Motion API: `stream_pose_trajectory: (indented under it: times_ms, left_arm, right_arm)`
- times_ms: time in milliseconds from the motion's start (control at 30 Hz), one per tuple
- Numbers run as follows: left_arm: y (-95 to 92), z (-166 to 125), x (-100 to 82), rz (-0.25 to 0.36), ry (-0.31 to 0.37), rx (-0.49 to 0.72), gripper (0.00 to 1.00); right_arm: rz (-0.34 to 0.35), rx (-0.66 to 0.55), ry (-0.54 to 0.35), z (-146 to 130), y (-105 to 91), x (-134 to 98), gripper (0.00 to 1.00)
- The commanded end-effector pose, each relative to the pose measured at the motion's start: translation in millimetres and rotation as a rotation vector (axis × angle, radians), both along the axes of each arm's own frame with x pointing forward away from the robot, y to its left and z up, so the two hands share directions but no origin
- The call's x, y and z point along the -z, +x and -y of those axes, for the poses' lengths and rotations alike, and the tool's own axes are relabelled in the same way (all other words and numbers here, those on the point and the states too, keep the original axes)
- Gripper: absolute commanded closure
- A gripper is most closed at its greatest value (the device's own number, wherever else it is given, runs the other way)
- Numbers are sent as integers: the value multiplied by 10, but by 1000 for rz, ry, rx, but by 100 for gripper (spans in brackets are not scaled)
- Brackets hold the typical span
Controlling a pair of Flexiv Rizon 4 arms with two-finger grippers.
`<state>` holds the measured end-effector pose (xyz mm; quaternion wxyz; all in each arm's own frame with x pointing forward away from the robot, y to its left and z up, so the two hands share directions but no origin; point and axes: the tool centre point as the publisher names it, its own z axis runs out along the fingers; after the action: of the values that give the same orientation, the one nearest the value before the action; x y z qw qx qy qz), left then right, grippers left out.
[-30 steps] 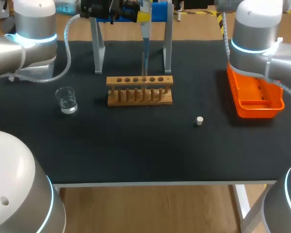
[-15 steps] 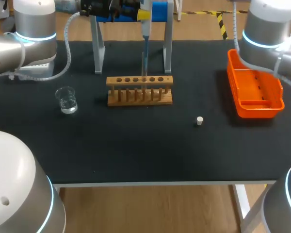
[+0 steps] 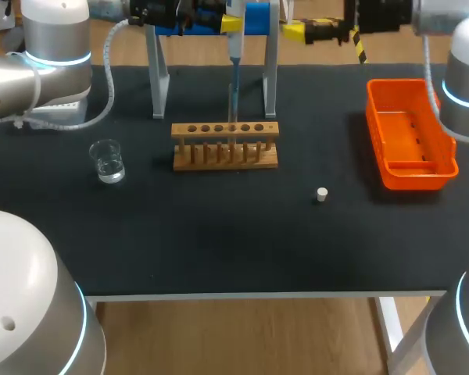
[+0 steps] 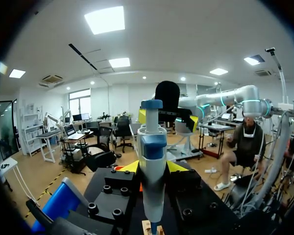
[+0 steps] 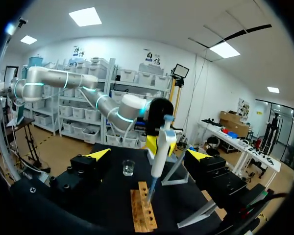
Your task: Invert the test tube, pick up the pipette, mount the tip to pipette, aspirate from beaker and dispense into the tube, eject the tip, return the pipette, and cap with the stopper.
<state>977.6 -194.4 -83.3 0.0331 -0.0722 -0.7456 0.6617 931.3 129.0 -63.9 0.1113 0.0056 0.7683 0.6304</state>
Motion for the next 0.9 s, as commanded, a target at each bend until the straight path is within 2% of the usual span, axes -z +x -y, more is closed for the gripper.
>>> stream_pose_trajectory:
  times_ms: [33,333,533,900]
  left_arm:
    - [7,-8,-8,-1,2,4,100]
    - [7,-8,-8,-1,2,4,100]
    - [7,-8,-8,-1,2,4,100]
    - [7,-8,-8,-1,2,4,100]
  right_arm:
    - [8,-26,10,131,-1,384,0]
    - [18,-119,-30,-33,130,1008,0]
    - [11,-153,-47,-219,214,1308,0]
    - [-18,-168,-38,-428,324,1614,0]
